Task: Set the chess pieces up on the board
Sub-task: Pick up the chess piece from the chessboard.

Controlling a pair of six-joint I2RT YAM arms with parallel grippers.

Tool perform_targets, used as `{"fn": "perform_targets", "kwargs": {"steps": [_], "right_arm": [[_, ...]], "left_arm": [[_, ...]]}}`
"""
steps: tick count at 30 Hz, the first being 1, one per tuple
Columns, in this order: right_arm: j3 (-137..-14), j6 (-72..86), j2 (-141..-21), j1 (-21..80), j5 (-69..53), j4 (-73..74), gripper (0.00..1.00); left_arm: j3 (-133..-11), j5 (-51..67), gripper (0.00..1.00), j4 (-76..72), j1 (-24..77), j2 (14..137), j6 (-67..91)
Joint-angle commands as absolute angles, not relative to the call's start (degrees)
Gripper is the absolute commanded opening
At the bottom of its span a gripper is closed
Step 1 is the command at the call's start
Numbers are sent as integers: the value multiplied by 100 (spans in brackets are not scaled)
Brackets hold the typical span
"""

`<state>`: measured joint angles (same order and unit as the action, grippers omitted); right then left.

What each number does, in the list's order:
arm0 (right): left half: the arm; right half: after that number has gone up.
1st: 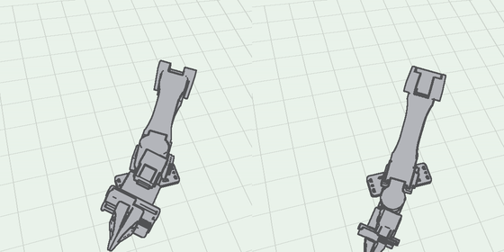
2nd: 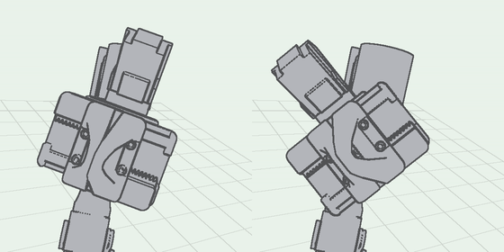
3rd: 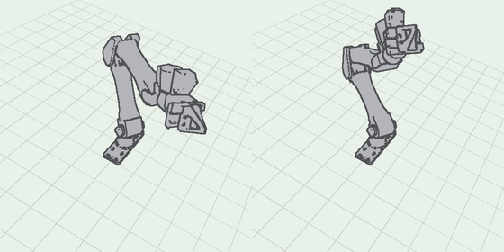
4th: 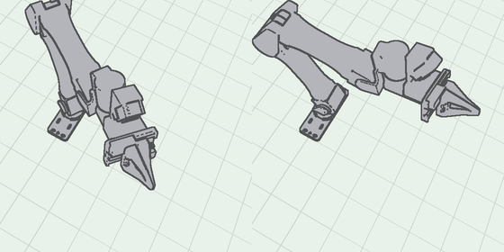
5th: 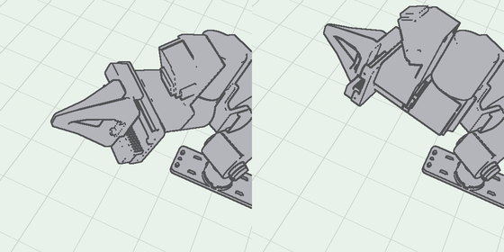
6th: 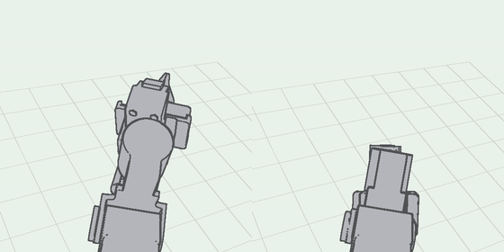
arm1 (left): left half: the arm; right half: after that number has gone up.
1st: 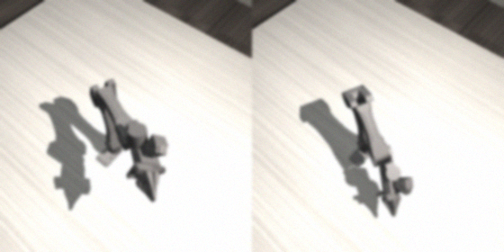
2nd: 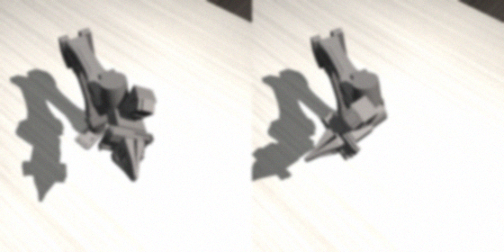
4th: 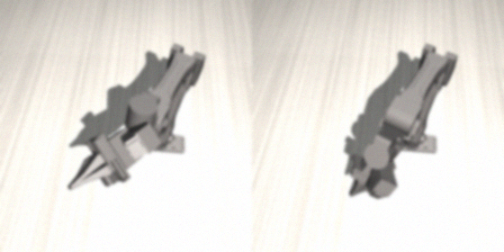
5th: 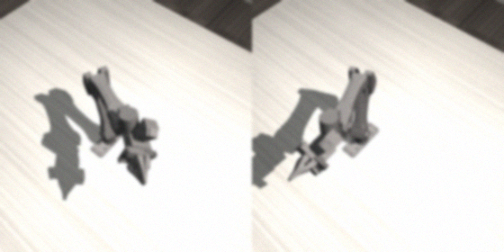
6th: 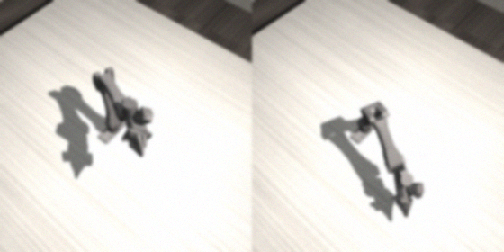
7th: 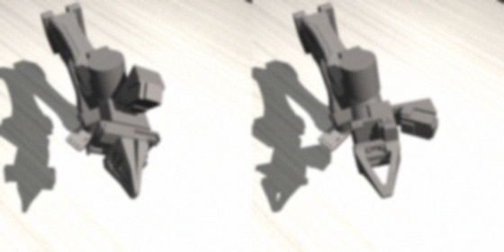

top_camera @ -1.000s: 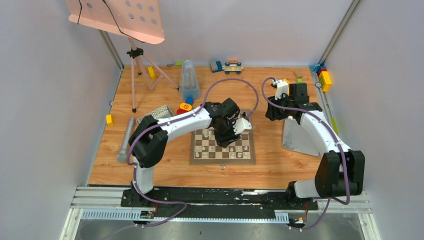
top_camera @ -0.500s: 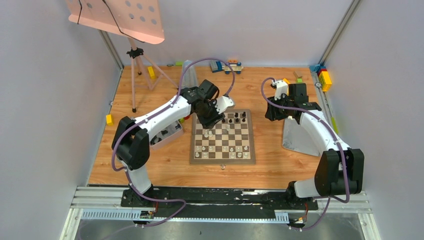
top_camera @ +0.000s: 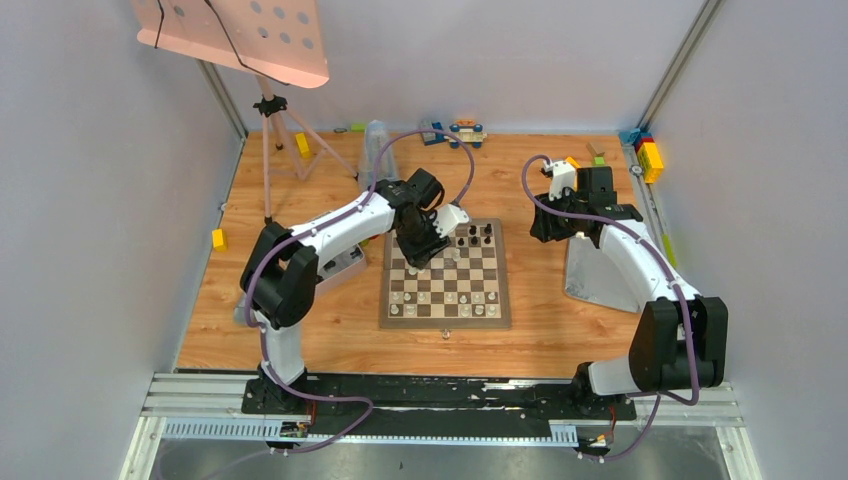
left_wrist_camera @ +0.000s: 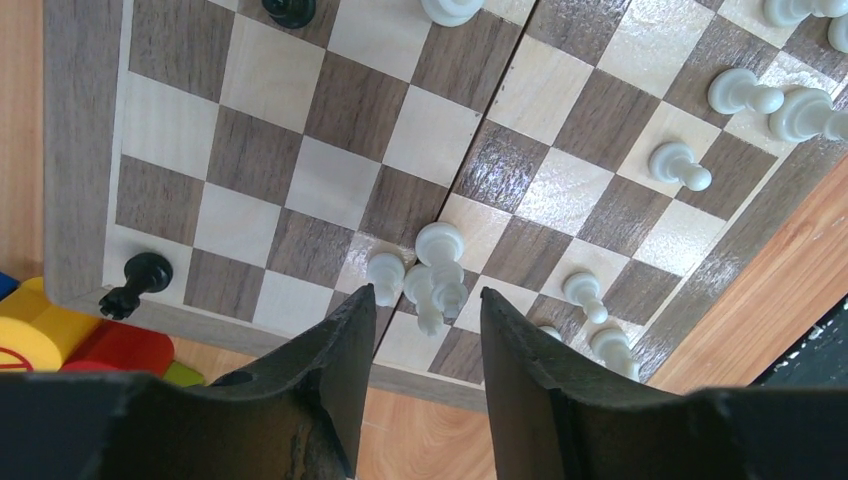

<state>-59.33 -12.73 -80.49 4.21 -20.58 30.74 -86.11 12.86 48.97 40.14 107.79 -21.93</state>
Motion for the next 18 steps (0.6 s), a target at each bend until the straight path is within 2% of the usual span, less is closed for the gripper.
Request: {"fn": "perform_targets", "kwargs": {"steps": [1,18], "right_arm": [[-6179,-1335,-8046,427,-2118,3087,36],[-6187,-1362,-8086,432,-2094,3111,36]], "left_arm": [[-8877,1534,49,4923,4034,10880,-2125],[-8920,1907,25,5112,4039,10951,-2203]]}}
